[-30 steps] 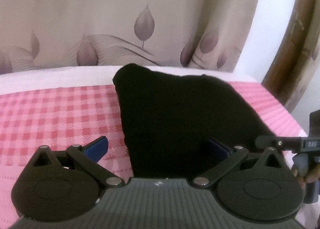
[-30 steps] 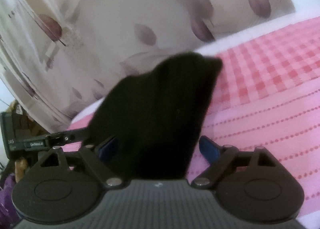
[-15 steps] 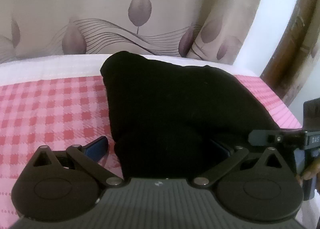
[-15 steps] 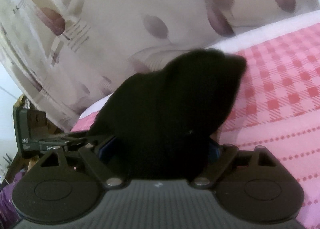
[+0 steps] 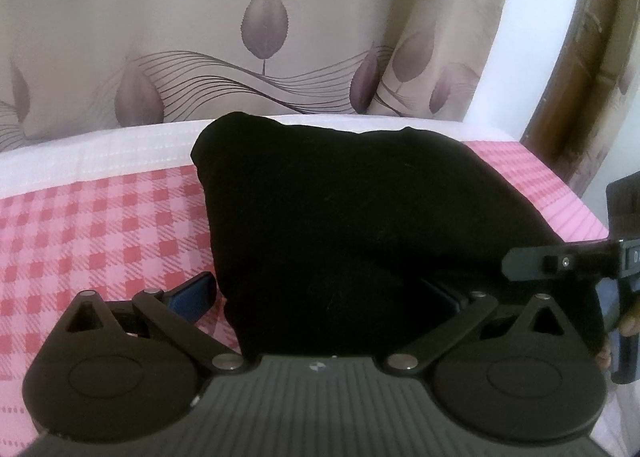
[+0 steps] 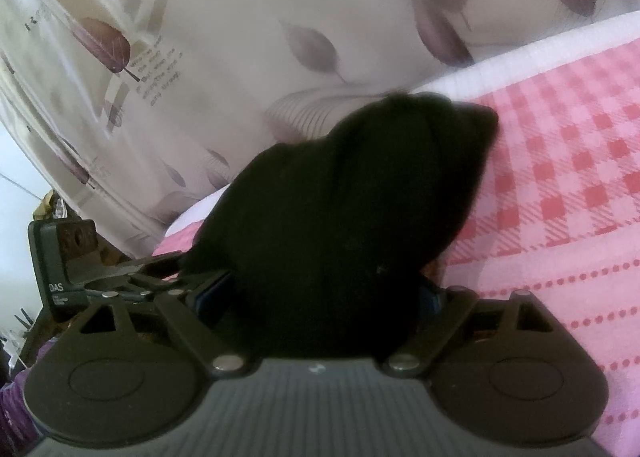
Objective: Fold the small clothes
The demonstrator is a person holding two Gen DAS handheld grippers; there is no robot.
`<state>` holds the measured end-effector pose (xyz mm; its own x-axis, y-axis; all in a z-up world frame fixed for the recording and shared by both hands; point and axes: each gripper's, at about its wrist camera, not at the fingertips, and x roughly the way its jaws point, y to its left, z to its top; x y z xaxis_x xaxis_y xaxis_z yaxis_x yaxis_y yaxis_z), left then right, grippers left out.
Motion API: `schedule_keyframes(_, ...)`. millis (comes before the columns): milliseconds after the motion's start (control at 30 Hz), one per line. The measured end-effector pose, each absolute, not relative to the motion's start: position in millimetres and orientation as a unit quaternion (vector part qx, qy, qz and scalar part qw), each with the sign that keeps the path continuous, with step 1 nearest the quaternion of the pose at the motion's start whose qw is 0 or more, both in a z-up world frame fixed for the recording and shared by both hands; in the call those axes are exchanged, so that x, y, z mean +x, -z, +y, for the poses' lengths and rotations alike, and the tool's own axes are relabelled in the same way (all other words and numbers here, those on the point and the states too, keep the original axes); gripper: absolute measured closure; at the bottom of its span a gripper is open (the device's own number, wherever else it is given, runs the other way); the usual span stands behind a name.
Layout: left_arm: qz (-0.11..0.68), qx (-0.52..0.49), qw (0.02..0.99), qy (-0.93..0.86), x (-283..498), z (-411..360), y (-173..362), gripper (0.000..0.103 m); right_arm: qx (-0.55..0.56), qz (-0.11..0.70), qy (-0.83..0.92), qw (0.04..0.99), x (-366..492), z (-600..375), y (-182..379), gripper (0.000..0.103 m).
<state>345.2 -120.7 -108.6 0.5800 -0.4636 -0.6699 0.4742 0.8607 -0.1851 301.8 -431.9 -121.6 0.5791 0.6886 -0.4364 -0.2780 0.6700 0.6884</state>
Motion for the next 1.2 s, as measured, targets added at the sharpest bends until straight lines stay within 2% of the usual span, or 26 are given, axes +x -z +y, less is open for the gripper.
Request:
schedule_keyframes(733,0.375,0.008,0.888,0.268,349,-125,112,0.0,0.248,0.343,-0.28,0.862,303,-420,120,0.011)
schedule_keyframes(1200,0.38,-0.018,0.875,0.3,361,-118,120,0.0,0.266,0.348,-0.285,0.853,306,-423,122,0.011)
